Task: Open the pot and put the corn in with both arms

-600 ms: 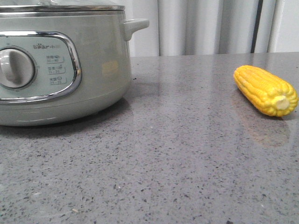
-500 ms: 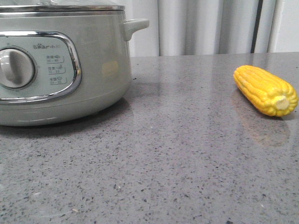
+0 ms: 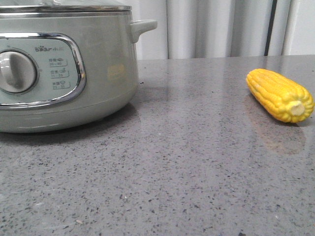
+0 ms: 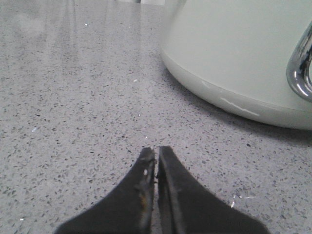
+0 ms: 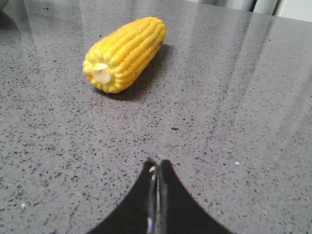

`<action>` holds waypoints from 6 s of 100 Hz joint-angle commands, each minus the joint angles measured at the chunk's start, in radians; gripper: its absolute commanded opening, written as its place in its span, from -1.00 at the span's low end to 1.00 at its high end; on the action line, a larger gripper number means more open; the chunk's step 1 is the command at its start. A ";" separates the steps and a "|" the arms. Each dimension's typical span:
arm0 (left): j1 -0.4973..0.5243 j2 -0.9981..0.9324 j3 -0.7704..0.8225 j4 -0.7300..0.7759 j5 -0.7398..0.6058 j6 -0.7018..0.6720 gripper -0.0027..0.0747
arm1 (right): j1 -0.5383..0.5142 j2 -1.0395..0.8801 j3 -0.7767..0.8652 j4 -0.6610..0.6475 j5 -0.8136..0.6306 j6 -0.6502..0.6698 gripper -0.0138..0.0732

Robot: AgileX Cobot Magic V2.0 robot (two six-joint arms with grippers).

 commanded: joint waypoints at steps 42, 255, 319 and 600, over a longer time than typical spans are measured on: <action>0.004 -0.029 0.026 -0.010 -0.041 -0.005 -0.98 | -0.007 -0.023 0.019 -0.047 -0.014 -0.007 -0.85; -0.005 0.430 -0.553 -0.228 -0.055 0.333 0.29 | -0.007 0.399 -0.580 0.309 -0.017 -0.006 0.42; -0.337 1.007 -0.837 -0.222 -0.408 0.343 0.38 | -0.007 0.528 -0.644 0.268 -0.015 -0.008 0.50; 0.442 0.939 -0.832 -0.300 -0.387 0.331 -0.55 | -0.007 0.528 -0.644 0.265 0.023 -0.008 0.50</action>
